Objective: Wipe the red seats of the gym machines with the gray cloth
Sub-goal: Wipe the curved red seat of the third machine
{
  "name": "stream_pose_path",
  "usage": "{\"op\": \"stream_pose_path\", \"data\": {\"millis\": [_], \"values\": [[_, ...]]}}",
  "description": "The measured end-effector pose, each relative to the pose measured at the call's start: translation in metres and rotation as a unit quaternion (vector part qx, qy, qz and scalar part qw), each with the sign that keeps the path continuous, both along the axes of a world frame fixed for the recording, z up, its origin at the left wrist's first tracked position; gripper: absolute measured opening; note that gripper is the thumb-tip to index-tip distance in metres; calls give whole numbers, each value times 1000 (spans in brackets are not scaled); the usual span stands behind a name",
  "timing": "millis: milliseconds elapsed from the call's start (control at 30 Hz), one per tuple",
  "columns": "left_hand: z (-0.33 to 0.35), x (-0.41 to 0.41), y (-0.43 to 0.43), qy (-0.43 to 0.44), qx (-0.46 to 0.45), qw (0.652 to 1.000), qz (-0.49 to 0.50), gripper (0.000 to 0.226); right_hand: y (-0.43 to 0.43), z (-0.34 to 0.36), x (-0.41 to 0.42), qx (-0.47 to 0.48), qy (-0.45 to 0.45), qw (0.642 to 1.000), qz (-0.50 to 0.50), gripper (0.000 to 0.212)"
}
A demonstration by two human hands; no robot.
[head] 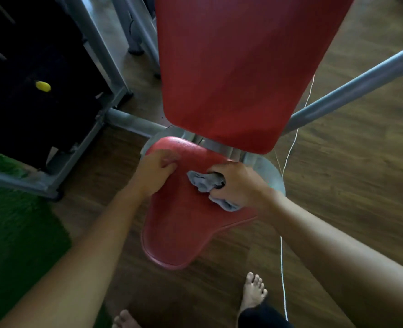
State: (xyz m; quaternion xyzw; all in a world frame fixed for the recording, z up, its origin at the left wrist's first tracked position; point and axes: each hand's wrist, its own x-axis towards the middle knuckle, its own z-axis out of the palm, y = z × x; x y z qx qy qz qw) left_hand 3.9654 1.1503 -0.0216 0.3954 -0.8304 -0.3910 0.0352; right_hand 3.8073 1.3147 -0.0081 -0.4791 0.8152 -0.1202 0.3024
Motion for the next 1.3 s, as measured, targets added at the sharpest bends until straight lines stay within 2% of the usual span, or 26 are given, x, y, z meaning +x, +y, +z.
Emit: {"op": "stream_pose_path", "data": {"millis": [133,200,267,367,467,533,633,833,1100,1300], "values": [[62,5,42,70,10,995,75,30,35,49,-26,-61,-107,991,-50,16],[98,6,67,101,17,989,109,27,51,81,-29,-91,-164,979,-83,15],[130,10,91,122,19,983,138,23,64,109,-25,-121,-183,971,-97,15],[172,18,127,137,-3,980,145,20,84,147,-13,-183,-152,967,-91,18],[207,28,160,143,-34,980,133,22,103,187,-2,-228,-103,966,-70,11],[227,35,179,150,-43,979,132,22,118,214,0,-246,-63,965,-68,26],[257,44,204,151,-61,978,130,18,148,255,0,-261,-14,962,-72,32],[317,40,265,160,-130,972,115,12,225,321,-11,-266,25,961,-73,31],[373,-8,360,186,-148,969,72,22,338,387,-41,-263,85,954,-112,43],[404,-73,421,187,-179,965,42,20,423,412,-99,-277,96,943,-159,30]]}}
